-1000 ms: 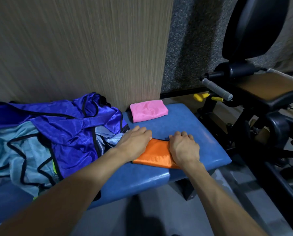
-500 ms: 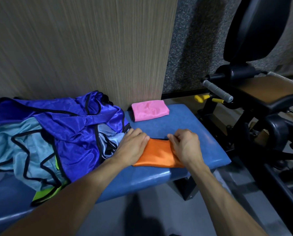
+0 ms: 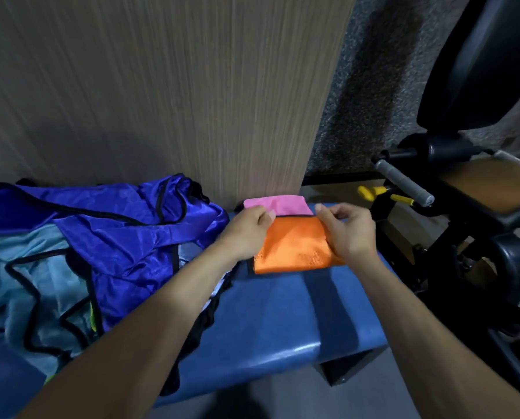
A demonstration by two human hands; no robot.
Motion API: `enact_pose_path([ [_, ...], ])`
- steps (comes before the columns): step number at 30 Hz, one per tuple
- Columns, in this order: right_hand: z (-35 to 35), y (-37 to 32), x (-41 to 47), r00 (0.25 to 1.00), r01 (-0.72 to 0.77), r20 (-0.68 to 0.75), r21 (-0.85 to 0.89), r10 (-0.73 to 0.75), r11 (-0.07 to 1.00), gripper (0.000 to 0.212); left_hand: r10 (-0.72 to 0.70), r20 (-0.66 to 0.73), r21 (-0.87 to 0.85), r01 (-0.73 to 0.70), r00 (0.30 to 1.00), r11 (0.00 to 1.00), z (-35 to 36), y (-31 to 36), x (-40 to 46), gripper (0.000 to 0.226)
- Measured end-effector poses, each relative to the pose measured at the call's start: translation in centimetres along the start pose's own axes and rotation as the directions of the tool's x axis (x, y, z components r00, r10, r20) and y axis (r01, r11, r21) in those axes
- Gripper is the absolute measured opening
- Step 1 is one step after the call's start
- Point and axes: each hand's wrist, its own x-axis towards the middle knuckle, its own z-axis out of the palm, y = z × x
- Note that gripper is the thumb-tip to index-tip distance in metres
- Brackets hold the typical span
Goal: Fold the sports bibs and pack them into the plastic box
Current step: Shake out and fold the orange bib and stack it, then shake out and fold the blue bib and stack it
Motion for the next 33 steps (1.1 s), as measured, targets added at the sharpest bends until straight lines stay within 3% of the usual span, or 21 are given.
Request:
enact_pose_path([
  [3, 2.7, -1.1, 5.3, 0.996, -0.083, 0.038, 0.103, 0.08, 0.991, 0.033, -0.11, -0.155, -0.124, 0.092, 0.982, 0.988, -0.8, 0.0, 4.0, 0.036],
  [7, 6.0, -1.8, 9.4, 0.995, -0.064, 0.075, 0.03, 0.062, 0.997, 0.023, -0.304, -0.264, -0.284, 0.227, 0.915, 0.932, -1.2, -1.0, 8.4, 0.026],
  [9, 7.2, -1.2, 10.4, 0.998, -0.044, 0.046, -0.019, 0.044, 0.999, 0.018, -0.335, -0.348, -0.285, 0.242, 0.876, 0.928, -0.9, -1.6, 9.5, 0.03],
  [14, 9.1, 0.9, 10.8, 0.995, -0.093, -0.036, -0.067, 0.091, 0.993, 0.019, -0.21, -0.506, -0.127, 0.169, 0.836, 0.977, 0.8, -2.5, 9.2, 0.025],
  [15, 9.3, 1.0, 10.8, 0.994, -0.099, -0.043, -0.063, 0.096, 0.993, 0.019, -0.16, -0.532, -0.059, 0.152, 0.831, 0.987, 1.2, -2.6, 8.8, 0.023],
  [17, 9.4, 1.1, 10.7, 0.993, -0.116, -0.045, -0.062, 0.113, 0.991, 0.019, 0.073, -0.59, 0.224, 0.076, 0.804, 0.972, 2.1, -2.7, 7.9, 0.026],
  [19, 9.5, 1.2, 10.7, 0.992, -0.12, -0.049, -0.078, 0.117, 0.99, 0.018, 0.349, -0.493, 0.506, -0.064, 0.797, 0.86, 2.9, -2.7, 7.1, 0.029],
  [20, 9.5, 1.1, 10.8, 0.992, -0.118, -0.052, -0.092, 0.114, 0.989, 0.017, 0.408, -0.391, 0.579, -0.124, 0.825, 0.806, 3.3, -2.8, 7.1, 0.031],
  [22, 9.4, 1.3, 10.8, 0.993, -0.112, -0.044, -0.172, 0.106, 0.979, 0.016, 0.343, -0.244, 0.622, -0.125, 0.907, 0.773, 3.6, -3.5, 7.6, 0.037],
  [24, 9.5, 1.6, 10.6, 0.991, -0.128, -0.007, -0.237, 0.13, 0.963, 0.017, 0.232, -0.189, 0.563, -0.089, 0.954, 0.822, 3.8, -4.8, 8.3, 0.042],
  [27, 9.3, 2.3, 10.5, 0.992, -0.116, 0.01, -0.288, 0.124, 0.95, 0.019, 0.172, -0.168, 0.41, -0.09, 0.971, 0.908, 4.1, -5.6, 8.6, 0.045],
  [30, 9.0, 2.2, 10.3, 0.994, -0.099, 0.01, -0.332, 0.108, 0.938, 0.019, 0.171, -0.138, 0.56, -0.066, 0.976, 0.826, 4.1, -5.2, 8.4, 0.053],
  [31, 9.0, 2.0, 10.0, 0.998, -0.054, 0.003, -0.377, 0.059, 0.925, 0.019, 0.177, -0.122, 0.613, -0.067, 0.977, 0.787, 4.1, -5.1, 8.3, 0.055],
  [33, 9.2, 1.7, 8.9, 0.985, 0.151, -0.004, -0.479, -0.174, 0.865, 0.019, 0.174, -0.103, 0.653, -0.065, 0.979, 0.754, 4.1, -4.9, 8.3, 0.054],
])
